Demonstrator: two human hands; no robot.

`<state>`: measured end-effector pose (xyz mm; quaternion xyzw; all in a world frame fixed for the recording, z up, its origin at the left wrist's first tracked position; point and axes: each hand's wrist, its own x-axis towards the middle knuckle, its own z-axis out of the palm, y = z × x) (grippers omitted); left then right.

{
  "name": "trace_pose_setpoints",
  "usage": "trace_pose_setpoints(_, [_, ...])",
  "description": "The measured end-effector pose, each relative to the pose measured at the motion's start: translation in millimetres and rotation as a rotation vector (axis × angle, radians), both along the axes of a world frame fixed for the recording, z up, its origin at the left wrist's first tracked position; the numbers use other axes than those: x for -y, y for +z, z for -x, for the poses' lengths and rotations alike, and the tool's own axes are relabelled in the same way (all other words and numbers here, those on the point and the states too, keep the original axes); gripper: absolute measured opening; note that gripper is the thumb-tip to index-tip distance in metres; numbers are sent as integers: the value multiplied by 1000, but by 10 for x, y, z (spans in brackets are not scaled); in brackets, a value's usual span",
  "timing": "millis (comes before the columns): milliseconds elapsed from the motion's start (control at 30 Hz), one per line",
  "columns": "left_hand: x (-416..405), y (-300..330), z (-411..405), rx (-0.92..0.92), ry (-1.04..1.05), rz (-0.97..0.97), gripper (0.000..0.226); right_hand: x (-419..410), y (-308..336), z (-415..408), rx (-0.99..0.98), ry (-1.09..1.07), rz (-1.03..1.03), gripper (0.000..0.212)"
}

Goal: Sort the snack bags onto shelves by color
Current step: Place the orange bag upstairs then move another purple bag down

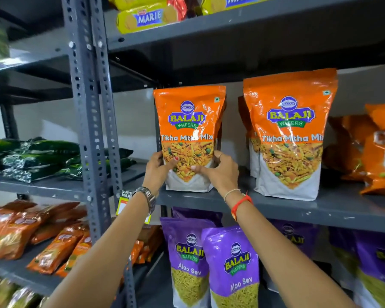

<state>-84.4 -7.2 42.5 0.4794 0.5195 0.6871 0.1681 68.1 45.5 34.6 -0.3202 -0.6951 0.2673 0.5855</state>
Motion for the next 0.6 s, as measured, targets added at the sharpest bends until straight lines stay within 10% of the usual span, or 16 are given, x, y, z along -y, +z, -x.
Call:
trace_pose_setpoints(300, [-18,-508,43,-29,4,-24,75,86,-479,-9,43,14,-16,71])
trace_pose_setpoints(600, [246,-1572,-459,-121,365,-396,37,423,-1712,-513,-306,-58,-39,21])
